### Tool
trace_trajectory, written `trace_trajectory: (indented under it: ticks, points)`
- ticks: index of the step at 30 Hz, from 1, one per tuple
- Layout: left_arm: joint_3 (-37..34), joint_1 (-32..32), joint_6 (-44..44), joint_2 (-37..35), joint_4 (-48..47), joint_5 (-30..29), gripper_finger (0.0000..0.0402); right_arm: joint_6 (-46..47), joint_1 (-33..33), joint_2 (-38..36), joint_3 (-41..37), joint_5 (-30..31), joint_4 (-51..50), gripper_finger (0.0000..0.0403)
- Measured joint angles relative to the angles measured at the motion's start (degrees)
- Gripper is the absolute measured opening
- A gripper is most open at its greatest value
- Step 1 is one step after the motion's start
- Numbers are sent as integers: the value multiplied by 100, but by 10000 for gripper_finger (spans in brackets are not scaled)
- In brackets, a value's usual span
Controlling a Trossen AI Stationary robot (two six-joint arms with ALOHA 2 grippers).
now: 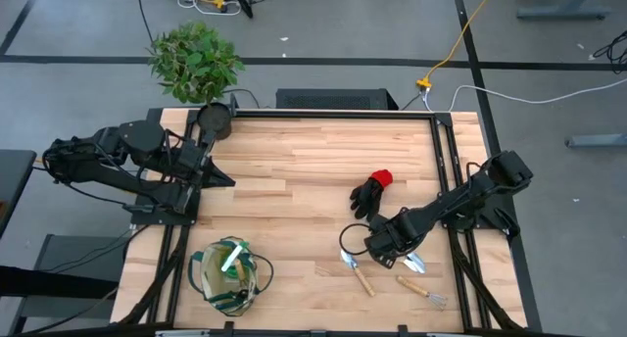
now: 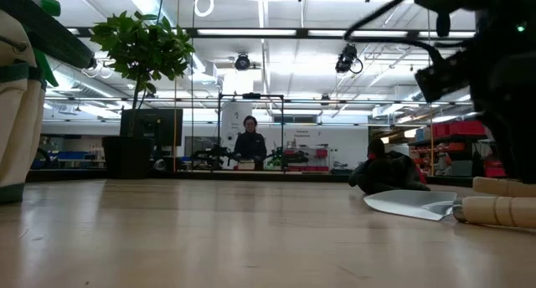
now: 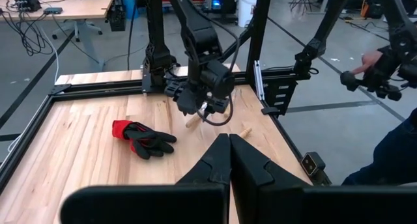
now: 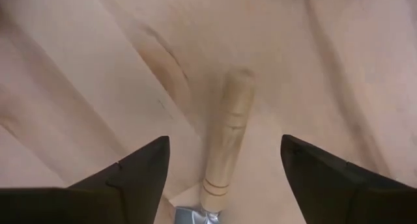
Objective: Pick & Place Garden tools in Gardening bag
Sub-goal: Put the right trowel into the gardening bag
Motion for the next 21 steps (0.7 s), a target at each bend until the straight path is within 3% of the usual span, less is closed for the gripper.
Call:
trace_trajectory:
  ticks: [6, 21]
  points:
    - [0, 0, -4, 0, 0, 4, 3, 115, 0, 2, -490, -374, 605, 286]
    - [0, 1, -44, 0, 1, 4, 3, 25, 2, -7, -660, -365, 856, 241]
